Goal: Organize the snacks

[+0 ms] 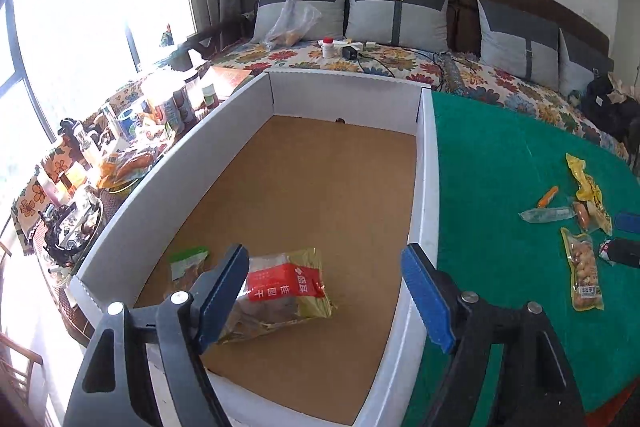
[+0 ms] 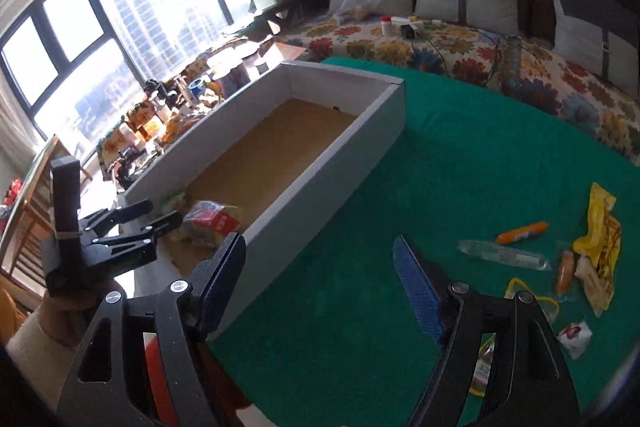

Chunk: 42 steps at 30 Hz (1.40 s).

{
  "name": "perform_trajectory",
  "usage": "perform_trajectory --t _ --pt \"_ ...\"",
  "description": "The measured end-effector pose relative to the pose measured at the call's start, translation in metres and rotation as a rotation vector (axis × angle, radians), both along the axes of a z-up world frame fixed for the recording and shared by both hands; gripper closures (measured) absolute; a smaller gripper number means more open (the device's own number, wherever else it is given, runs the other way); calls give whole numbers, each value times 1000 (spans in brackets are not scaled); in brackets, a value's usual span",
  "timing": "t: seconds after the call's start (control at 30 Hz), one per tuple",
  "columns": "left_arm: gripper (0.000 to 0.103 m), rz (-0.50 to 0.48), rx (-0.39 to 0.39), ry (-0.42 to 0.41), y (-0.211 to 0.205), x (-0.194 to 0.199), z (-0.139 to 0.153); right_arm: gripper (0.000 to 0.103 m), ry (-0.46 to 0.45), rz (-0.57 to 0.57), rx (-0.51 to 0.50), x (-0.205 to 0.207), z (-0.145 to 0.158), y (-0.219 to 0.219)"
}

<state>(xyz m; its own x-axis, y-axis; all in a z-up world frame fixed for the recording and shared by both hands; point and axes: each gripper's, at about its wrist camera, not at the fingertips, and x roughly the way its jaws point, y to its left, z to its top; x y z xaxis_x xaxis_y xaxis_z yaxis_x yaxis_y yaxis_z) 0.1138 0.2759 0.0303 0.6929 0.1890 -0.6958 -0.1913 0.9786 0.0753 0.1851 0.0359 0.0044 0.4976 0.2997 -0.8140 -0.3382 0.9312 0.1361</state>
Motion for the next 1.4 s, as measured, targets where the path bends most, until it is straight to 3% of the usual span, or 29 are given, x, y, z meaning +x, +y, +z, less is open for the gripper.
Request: perform_trajectory --t 0.1,0.2,0.27,0.4,0.63,0.73,0.9,1.0,1.13,1.23,1.4 --pt "20 -50 134 47 -33 35 -23 24 46 -129 -126 -25 -48 -83" --pt "24 -56 121 166 -48 58 -54 24 70 -282 -205 -62 -75 -171" --pt "30 -54 205 149 -64 55 -55 24 59 -376 -235 -86 -83 -223" --pt "29 -2 110 122 -74 49 -45 24 29 -508 -257 -120 -88 -290" --pt "29 -56 261 124 -117 30 -56 24 -26 -608 -209 -131 -97 -321" --pt "21 -48 312 122 -126 29 -57 24 -37 -610 -178 -129 -101 -322" --pt "20 -38 288 143 -125 31 -57 24 -52 -647 -151 -127 -104 -336" --pt "18 7 326 86 -128 22 -44 24 -56 -671 -148 -130 -104 -344" --pt "4 10 361 -54 -148 2 -13 24 -57 -685 -153 -131 -105 -348" --pt "1 -48 320 -98 -167 -6 8 19 -52 -673 -160 -129 -107 -346" --pt "1 -142 212 -67 -205 -4 16 19 -33 -639 -191 -126 -113 -339"
